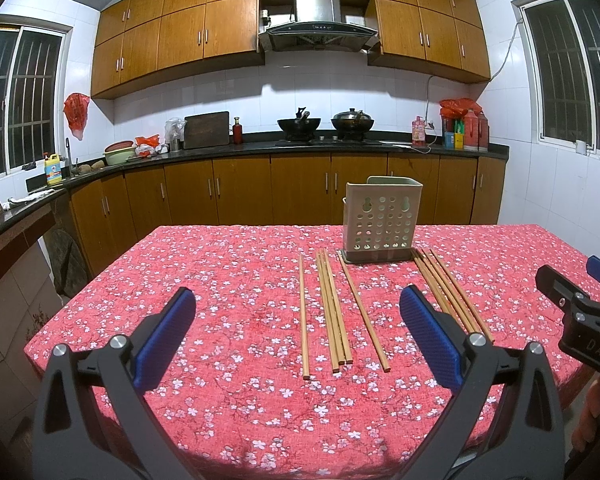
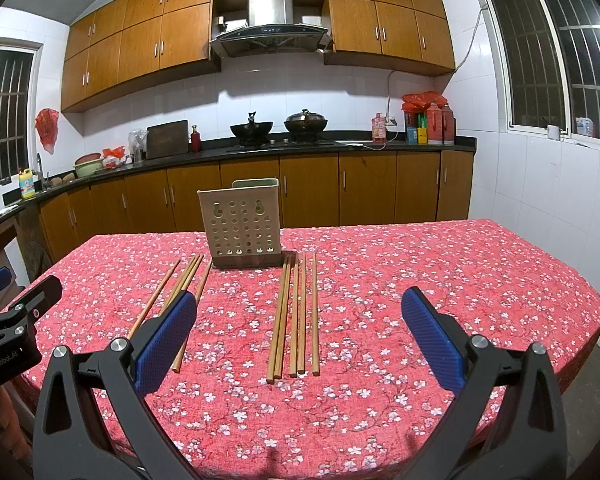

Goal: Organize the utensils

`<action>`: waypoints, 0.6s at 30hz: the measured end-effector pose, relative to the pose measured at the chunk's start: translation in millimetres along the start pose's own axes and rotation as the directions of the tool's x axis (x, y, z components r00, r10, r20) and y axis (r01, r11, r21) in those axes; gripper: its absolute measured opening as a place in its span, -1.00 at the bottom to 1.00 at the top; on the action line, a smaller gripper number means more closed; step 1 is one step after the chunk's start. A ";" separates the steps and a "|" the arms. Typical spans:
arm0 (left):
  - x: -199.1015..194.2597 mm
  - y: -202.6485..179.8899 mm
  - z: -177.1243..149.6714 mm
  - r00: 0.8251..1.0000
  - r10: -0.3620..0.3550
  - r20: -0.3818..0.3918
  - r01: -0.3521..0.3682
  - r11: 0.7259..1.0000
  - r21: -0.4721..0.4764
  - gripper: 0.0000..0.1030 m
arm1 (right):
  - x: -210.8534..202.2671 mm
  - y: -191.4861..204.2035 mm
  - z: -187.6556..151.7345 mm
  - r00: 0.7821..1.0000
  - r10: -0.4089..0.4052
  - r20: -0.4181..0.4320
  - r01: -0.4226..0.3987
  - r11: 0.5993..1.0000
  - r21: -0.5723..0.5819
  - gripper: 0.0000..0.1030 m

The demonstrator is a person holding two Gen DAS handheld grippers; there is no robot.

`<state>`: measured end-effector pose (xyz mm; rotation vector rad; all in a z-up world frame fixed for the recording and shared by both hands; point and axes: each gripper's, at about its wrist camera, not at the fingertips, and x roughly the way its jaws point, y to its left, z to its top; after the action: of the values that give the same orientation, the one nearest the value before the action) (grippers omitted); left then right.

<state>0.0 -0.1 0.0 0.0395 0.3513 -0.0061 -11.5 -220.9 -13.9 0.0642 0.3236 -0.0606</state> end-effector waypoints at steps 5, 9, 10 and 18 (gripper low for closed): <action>0.1 0.0 0.0 1.000 0.000 -0.001 0.000 1.000 0.000 0.93 | 0.4 0.1 0.1 1.000 0.000 0.000 0.000 1.000 0.000 0.97; 0.1 0.0 0.0 1.000 0.000 -0.001 0.000 1.000 0.000 0.93 | 1.2 0.2 0.1 1.000 0.000 -0.001 0.000 1.000 0.000 0.97; 0.1 0.0 0.0 1.000 0.000 -0.001 0.000 1.000 0.000 0.93 | 1.3 0.3 0.1 1.000 0.000 -0.002 0.000 1.000 0.000 0.97; 6.3 5.2 -0.3 1.000 0.012 -0.020 -0.012 1.000 -0.008 0.93 | 12.2 -4.1 -1.8 1.000 0.000 -0.019 0.000 1.000 0.005 0.97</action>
<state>5.9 5.0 -2.3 0.0333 0.3713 0.0079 -0.8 -225.5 -19.7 0.0693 0.3423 -0.0608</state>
